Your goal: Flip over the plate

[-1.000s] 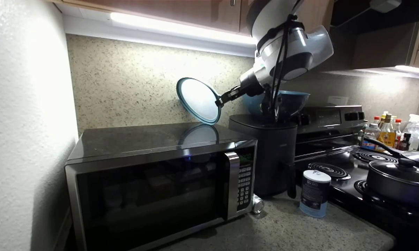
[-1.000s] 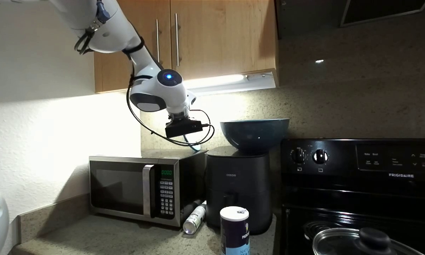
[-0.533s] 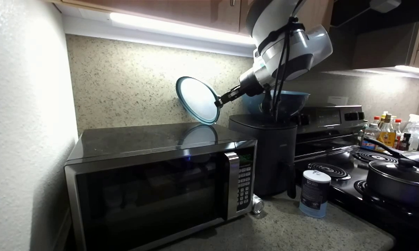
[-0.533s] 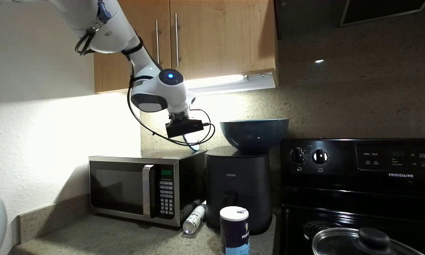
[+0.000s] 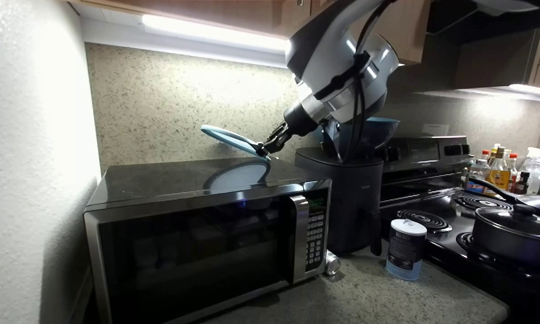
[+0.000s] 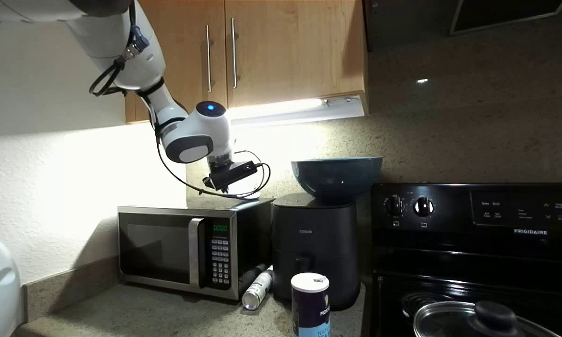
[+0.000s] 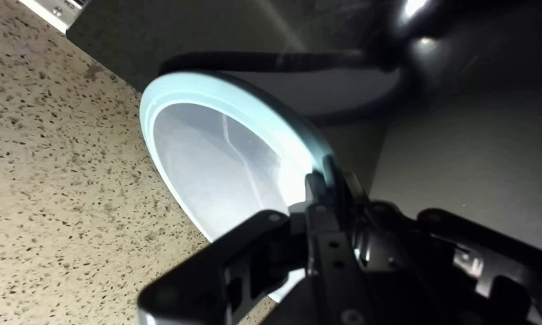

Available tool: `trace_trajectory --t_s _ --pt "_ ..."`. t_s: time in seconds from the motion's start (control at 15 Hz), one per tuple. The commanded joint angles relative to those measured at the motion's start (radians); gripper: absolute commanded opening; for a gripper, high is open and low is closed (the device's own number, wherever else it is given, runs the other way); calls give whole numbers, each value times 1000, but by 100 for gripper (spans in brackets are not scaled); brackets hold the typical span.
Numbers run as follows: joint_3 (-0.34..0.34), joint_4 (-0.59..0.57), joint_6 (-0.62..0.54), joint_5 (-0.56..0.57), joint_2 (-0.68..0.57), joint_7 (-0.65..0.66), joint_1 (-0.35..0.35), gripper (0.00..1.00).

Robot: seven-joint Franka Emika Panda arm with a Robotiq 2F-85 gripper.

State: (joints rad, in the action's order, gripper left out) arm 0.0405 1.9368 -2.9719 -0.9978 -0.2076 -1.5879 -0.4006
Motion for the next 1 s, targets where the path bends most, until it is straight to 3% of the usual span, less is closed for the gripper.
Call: trace_trajectory --t_s 0.0,0.2,0.27,0.4,0.93 --pt "26 21 73 104 -9 59 -13 6" --pt "23 21 89 105 15 25 -1 6" --pt "19 24 75 89 28 6 4 36" --pt "14 21 57 60 44 -5 11 43" --pt "17 18 44 33 52 2 26 95"
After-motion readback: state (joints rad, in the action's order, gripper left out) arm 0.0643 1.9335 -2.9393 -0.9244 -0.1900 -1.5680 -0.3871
